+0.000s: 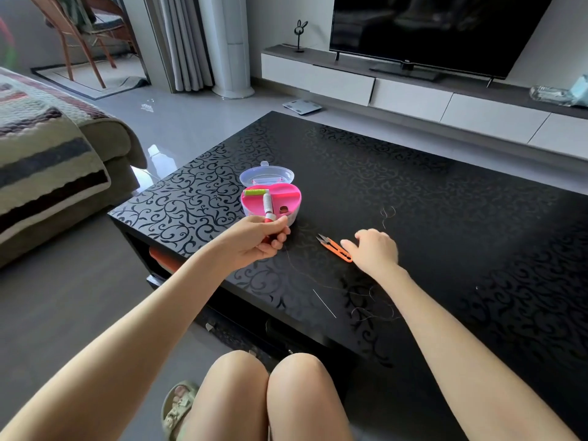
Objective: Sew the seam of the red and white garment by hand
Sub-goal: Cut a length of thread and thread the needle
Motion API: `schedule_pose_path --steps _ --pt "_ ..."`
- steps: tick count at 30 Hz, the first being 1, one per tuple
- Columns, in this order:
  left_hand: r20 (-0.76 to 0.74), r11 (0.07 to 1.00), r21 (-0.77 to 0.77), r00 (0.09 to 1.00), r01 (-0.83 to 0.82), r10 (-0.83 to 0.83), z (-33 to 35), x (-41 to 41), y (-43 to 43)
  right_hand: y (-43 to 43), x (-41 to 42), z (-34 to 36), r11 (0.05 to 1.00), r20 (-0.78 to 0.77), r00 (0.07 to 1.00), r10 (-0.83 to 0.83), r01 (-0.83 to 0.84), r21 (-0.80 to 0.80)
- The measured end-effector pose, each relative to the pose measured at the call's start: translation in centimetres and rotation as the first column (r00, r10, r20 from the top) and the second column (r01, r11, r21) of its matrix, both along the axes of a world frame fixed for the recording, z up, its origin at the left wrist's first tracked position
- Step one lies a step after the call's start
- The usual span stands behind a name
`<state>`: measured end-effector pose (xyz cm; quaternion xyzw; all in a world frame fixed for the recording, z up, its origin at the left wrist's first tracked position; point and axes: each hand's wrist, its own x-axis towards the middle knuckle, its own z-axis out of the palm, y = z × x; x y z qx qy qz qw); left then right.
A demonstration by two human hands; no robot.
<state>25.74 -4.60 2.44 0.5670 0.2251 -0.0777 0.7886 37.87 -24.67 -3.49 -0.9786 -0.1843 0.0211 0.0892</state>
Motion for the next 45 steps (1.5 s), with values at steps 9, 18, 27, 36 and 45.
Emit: schedule_pose_path --steps 9,18,27,36,45 --pt "-0.012 0.994 -0.091 0.998 -0.063 0.062 0.4 0.6 -0.8 3.8 1.9 -2.0 0.987 -0.241 0.97 -0.03 0.068 0.148" --pt "0.101 0.929 -0.369 0.993 -0.019 0.06 -2.0 0.8 -0.4 1.2 -7.8 6.1 0.323 -0.654 0.525 0.544 0.589 0.741" --pt "0.308 0.877 -0.438 0.95 0.195 -0.058 -2.0 0.3 -0.7 2.3 -10.9 7.3 0.484 -0.821 0.181 0.542 0.731 0.481" --pt "0.436 0.795 -0.54 0.9 0.274 -0.014 -1.9 0.5 -0.6 3.2 -11.8 7.5 0.321 -0.687 0.529 0.498 0.623 0.713" --pt "0.391 0.798 -0.537 0.919 0.275 -0.054 -1.6 0.5 -1.0 5.2 -11.2 5.7 0.531 -0.025 0.951 0.309 -0.151 0.834"
